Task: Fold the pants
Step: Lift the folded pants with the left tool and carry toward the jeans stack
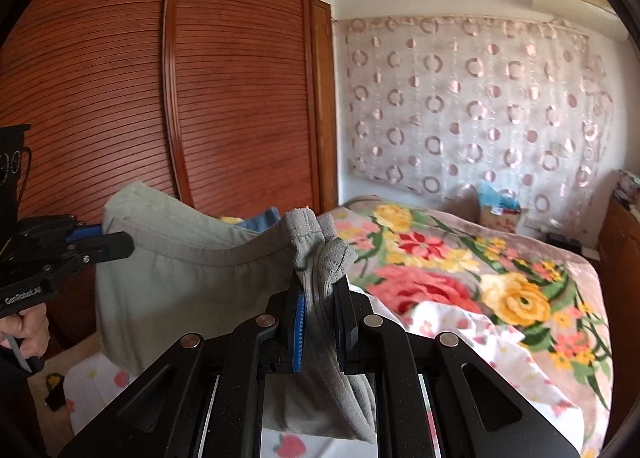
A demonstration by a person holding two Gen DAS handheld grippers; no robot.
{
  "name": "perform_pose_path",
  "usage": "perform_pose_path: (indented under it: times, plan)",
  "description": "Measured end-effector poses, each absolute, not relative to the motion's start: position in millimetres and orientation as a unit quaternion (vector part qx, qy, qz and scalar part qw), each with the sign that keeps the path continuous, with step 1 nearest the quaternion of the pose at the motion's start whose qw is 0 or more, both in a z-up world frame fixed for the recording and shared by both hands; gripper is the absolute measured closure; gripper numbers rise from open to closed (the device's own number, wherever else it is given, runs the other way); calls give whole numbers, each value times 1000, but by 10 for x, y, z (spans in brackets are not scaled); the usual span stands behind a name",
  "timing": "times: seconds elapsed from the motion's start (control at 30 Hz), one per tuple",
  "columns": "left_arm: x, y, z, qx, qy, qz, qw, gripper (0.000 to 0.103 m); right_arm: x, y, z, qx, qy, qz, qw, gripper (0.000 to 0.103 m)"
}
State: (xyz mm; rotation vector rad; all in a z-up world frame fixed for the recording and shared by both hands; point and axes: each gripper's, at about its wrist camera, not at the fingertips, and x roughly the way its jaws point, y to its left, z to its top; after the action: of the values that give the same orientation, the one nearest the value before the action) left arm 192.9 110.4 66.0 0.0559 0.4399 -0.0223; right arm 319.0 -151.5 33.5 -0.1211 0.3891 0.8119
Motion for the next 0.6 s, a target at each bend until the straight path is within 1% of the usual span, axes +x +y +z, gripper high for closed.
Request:
perform_pose_path:
  times: [0.6]
  plan:
    - [1889,1498,596,26,225,66,972,88,3987,-962,68,-92,150,475,862,91]
